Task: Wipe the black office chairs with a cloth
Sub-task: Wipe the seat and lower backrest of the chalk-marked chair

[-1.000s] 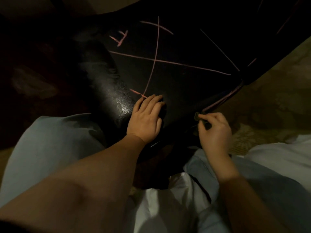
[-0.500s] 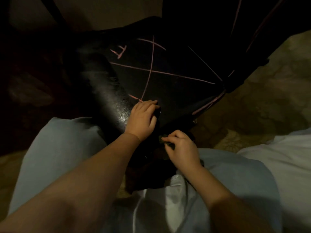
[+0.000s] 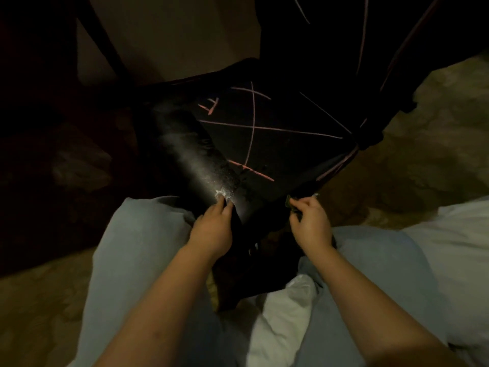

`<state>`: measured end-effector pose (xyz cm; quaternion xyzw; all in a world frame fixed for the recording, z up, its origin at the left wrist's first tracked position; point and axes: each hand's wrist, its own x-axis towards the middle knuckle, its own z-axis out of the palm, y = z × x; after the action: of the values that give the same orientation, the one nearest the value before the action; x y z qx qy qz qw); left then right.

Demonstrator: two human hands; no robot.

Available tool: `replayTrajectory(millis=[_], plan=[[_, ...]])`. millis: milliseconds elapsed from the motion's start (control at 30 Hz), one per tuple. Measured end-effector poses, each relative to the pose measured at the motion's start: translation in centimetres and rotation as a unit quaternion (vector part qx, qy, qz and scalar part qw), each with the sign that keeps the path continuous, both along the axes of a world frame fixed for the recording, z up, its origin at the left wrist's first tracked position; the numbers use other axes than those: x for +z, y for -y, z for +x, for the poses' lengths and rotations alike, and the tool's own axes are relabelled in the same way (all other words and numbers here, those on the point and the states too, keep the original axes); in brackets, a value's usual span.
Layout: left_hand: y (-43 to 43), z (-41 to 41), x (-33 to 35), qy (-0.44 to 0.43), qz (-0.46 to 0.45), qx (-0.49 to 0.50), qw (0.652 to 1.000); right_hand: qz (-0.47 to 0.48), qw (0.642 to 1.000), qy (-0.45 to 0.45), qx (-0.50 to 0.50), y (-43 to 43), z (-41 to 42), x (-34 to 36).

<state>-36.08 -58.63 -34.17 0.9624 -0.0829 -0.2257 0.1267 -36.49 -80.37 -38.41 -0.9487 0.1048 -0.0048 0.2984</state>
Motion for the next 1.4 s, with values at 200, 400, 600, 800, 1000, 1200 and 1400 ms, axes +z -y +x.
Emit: replayTrajectory(millis=[200,400,600,800,1000,1200,1400], plan=[[-0.8,0.3,0.2,-0.022,-0.047,0.007,0.999,-0.052,0.984,0.0,0.172,-6.7,-5.8,0.6],[-1.1,-1.0,-0.1,-0.011,-0.077,0.004,0.997,-0.074,0.975,0.036,0.208,-7.1,-6.6,0.7],[-1.4,-1.2,-0.5,0.005,-0.073,0.0,0.997,-0.052,0.998,0.003,0.022,-3.0,-2.9,0.6],[-0.6,-0.6,0.2,0.053,-0.092,0.013,0.994,-0.006,0.999,-0.012,0.03,-3.7,-2.5,0.8],[1.7,2.5,0.2,0.112,-0.127,0.019,0.985,0.036,0.996,0.036,0.077,-1.1,-0.1,2.5],[8.9,6.4,-0.3,0.145,-0.17,-0.018,0.975,-0.001,0.998,0.057,0.009,6.2,4.0,1.4],[14.4,8.3,-3.9,0.195,-0.111,-0.07,0.972,-0.002,0.987,0.133,-0.09,11.6,7.3,0.6]])
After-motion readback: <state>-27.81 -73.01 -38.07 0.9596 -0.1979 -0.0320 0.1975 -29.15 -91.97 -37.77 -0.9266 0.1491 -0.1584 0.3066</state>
